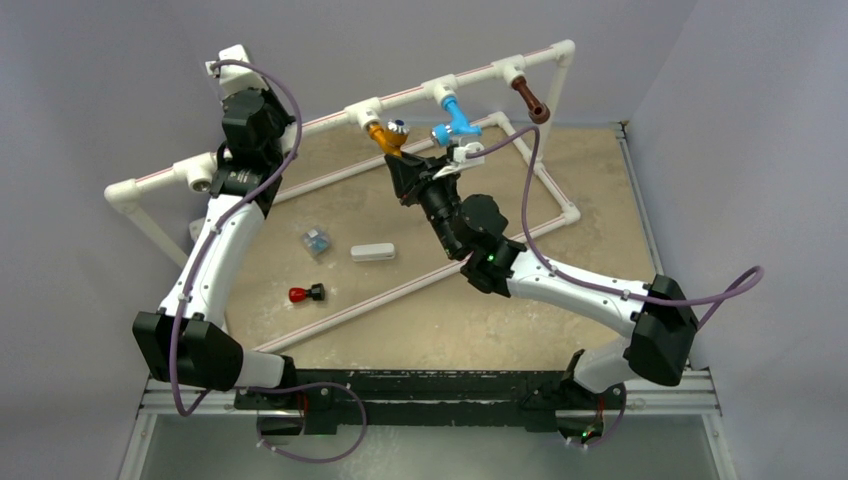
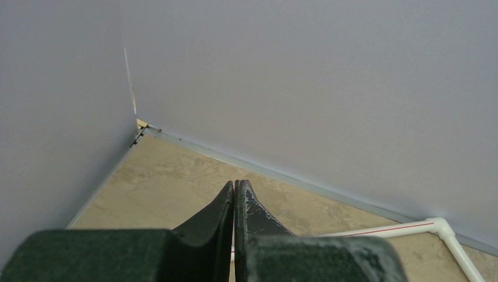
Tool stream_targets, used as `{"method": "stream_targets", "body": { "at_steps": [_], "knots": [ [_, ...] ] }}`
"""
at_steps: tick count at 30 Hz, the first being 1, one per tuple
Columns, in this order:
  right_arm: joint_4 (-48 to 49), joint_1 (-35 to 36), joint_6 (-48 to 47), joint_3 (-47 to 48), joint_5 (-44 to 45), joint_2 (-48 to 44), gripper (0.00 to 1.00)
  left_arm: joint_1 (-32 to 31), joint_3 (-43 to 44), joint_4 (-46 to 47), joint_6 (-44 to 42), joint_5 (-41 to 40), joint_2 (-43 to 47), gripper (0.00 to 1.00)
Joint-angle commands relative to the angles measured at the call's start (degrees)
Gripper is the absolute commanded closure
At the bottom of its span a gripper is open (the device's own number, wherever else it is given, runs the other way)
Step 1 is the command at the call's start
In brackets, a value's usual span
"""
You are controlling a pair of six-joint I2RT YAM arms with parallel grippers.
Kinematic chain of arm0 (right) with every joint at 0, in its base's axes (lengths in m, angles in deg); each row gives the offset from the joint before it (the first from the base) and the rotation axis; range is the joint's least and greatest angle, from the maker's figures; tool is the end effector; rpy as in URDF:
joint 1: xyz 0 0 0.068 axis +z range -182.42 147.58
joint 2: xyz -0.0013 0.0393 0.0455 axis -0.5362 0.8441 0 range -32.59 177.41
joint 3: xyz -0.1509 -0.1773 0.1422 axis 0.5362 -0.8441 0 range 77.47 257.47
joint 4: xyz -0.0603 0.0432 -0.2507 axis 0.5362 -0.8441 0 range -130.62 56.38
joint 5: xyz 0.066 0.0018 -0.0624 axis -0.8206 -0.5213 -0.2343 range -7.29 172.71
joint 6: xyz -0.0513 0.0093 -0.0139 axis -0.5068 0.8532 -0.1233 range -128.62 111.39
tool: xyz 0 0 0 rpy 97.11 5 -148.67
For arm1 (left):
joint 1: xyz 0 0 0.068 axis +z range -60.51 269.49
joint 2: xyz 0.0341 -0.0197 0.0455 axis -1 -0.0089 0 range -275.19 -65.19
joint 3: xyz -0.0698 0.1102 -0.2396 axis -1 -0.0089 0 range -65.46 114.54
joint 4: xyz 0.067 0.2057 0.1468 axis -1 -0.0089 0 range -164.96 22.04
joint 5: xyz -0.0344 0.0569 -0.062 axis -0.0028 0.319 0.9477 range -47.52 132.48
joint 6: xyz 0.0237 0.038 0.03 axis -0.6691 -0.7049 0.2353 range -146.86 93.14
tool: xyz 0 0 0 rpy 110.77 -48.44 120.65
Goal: Install the water faucets
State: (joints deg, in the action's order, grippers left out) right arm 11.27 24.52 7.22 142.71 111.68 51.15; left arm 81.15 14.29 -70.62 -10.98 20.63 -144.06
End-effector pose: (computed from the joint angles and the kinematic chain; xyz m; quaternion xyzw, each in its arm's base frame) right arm 0.1981 0.2728 0.4017 0.0198 0.5525 0.3820 0.7406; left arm 0.3186 -0.0333 0.4329 -0.1779 0.6949 -0.0102 0.6967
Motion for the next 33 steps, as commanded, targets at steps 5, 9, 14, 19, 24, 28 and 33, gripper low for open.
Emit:
{"method": "stream_targets", "body": {
  "at_steps": [5,9,14,19,24,28,33],
  "knots": [
    [5.88,-2.82,13.03,3.71,-2.15,2.97,1.00,-1.42,-3.19,-12.71,-1.03,5.23,-0.14,1.00],
    [6.99,-2.81,16.98,3.41,-2.44,3.87,1.00,-1.34,-3.19,-12.81,-0.86,5.39,-0.14,1.00],
    [7.13,-2.62,21.98,4.08,-3.44,5.75,1.00,-1.26,-3.11,-13.04,-0.62,5.85,-0.09,1.00],
    [6.88,-1.16,24.10,5.25,-2.32,7.28,1.00,-1.00,-3.02,-13.13,-0.31,6.47,-0.09,1.00],
    [6.69,0.54,25.20,6.12,0.65,8.42,1.00,-0.65,-2.84,-13.42,0.10,7.23,-0.14,1.00],
    [5.17,1.41,27.69,7.06,2.17,9.38,1.00,-0.56,-2.75,-13.56,0.28,7.75,-0.13,1.00],
    [3.57,1.84,31.18,8.17,3.00,9.43,1.00,-0.54,-2.67,-13.60,0.38,8.37,-0.13,1.00]
  ]
}}
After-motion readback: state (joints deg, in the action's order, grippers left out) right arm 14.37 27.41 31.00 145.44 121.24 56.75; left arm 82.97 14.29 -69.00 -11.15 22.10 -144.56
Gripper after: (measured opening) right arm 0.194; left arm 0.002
